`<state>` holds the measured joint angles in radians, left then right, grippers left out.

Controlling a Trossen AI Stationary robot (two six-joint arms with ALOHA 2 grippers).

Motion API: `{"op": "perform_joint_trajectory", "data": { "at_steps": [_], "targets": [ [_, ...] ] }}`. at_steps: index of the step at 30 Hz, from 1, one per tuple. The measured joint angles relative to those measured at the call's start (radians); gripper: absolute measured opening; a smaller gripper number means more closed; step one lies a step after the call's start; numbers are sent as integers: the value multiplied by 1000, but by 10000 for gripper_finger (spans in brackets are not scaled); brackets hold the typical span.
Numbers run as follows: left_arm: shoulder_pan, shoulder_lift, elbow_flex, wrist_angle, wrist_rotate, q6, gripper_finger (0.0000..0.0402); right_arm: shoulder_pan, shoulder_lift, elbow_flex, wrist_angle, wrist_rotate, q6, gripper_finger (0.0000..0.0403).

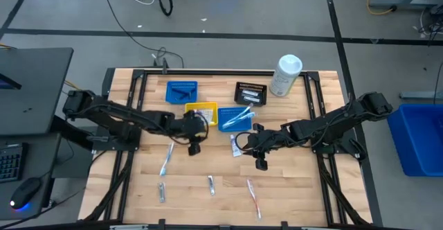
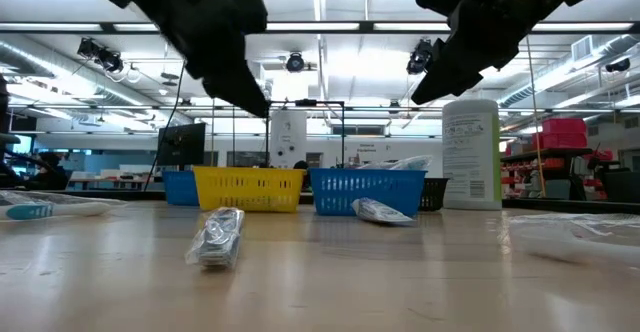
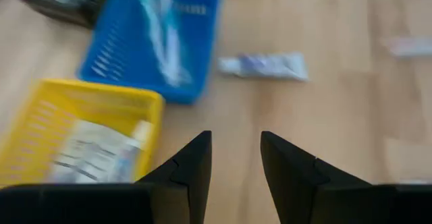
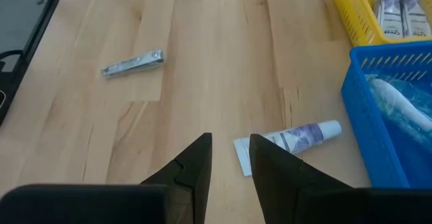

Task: Pick & Place Travel size toiletries
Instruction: Put the blue toothbrush into the right blue basket

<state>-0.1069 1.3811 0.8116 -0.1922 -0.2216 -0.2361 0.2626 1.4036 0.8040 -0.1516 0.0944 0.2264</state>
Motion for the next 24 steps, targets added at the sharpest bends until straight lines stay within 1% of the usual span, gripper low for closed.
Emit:
{"op": "perform_joint_trajectory", "data": {
  "at_steps": [4,7,10,14,19,22,24],
  "targets": [
    [-72,0,0,-140,-15,-114,150,0,0,0,-1,0,0,111],
    [-118,0,0,-297,-73,-236,160,0,0,0,-1,0,-8,112],
    [-153,0,0,-455,-97,-430,169,0,0,0,-1,0,-14,112],
    [-196,0,0,-615,-70,-708,177,0,0,0,-1,0,-14,111],
    [-251,0,0,-712,-19,-997,181,0,0,0,-1,0,-14,112],
    [-273,0,0,-716,-27,-1189,181,0,0,0,-1,0,-26,111],
    [-284,3,0,-705,-28,-1257,181,0,0,0,-1,0,-30,111]
  ]
}}
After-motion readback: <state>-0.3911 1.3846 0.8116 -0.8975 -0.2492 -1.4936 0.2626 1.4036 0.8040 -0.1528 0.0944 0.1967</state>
